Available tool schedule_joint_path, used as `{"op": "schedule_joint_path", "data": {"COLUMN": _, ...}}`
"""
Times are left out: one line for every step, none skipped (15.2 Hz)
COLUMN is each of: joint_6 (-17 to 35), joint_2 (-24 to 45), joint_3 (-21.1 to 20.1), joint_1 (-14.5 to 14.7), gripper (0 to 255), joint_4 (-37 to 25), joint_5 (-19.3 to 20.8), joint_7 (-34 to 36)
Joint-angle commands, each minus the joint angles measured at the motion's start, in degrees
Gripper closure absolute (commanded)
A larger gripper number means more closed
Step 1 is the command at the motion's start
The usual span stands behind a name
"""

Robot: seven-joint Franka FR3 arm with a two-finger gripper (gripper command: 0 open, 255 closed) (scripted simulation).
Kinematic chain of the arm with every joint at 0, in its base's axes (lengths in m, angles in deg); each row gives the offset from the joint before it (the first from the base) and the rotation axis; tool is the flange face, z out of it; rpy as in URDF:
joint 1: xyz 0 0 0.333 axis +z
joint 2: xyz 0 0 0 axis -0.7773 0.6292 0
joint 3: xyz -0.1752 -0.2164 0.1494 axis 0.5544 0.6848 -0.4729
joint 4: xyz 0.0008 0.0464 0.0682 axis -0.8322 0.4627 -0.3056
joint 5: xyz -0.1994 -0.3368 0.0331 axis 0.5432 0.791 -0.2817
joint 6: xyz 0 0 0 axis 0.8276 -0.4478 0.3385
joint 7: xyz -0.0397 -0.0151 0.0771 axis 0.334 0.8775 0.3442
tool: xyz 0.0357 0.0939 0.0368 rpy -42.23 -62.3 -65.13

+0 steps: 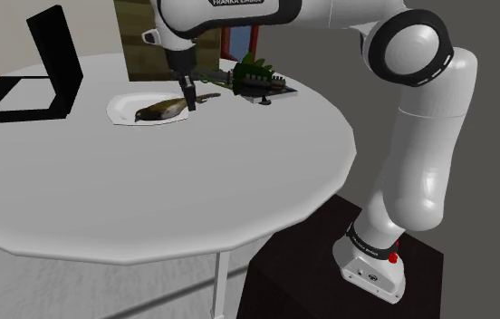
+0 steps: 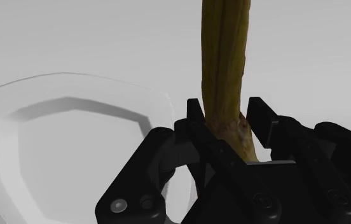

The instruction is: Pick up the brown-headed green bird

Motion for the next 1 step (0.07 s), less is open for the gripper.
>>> {"op": "schedule_joint_path", "data": {"joint_6": -0.47, "joint_2": 0.20, "joint_3": 0.00, "joint_1": 0.04, "gripper": 255, "joint_4": -0.66, "joint_5": 0.02, "joint_7": -0.06}}
